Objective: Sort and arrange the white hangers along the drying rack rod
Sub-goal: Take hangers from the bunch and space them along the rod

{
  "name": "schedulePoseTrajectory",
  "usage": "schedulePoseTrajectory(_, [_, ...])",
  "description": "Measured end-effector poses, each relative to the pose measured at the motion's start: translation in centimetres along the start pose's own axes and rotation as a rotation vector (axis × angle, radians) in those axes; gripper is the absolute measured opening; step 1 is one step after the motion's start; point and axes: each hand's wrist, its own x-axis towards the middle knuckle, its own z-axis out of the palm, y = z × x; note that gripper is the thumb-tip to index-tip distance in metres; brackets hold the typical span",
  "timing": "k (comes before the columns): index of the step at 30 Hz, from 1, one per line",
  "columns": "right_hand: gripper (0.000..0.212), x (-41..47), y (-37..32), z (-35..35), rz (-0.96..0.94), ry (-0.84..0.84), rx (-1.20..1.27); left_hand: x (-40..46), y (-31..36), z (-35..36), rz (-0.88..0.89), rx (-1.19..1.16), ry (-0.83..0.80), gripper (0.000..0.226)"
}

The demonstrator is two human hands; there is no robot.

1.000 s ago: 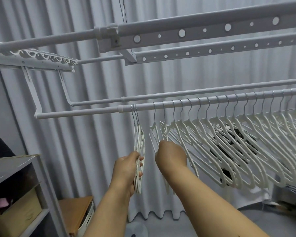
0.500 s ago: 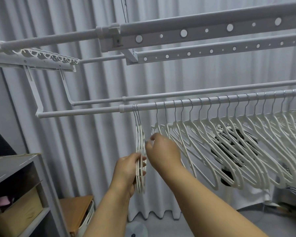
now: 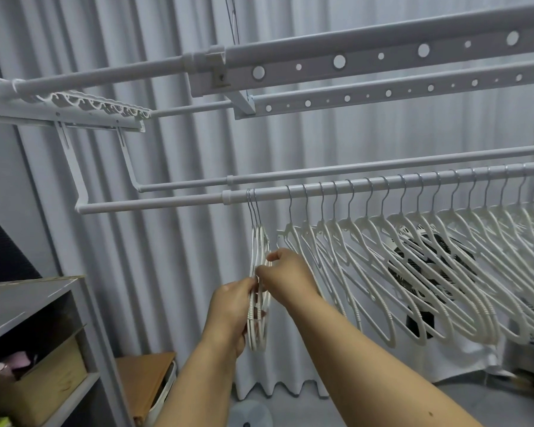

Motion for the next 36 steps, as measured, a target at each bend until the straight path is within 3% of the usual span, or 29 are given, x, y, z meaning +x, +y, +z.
schedulePoseTrajectory(14, [0.035,-0.5,0.2,-0.5,-0.135,0.098,-0.158,-0.2,0.2,0.2,-0.015,0.04,0.07,0.025])
schedulePoseTrajectory(36, [0.041,0.2,1.7,-1.9,-0.113,0.143,-0.126,-0.7,0.5,0.2,-0.022,0.024,0.077,0.024])
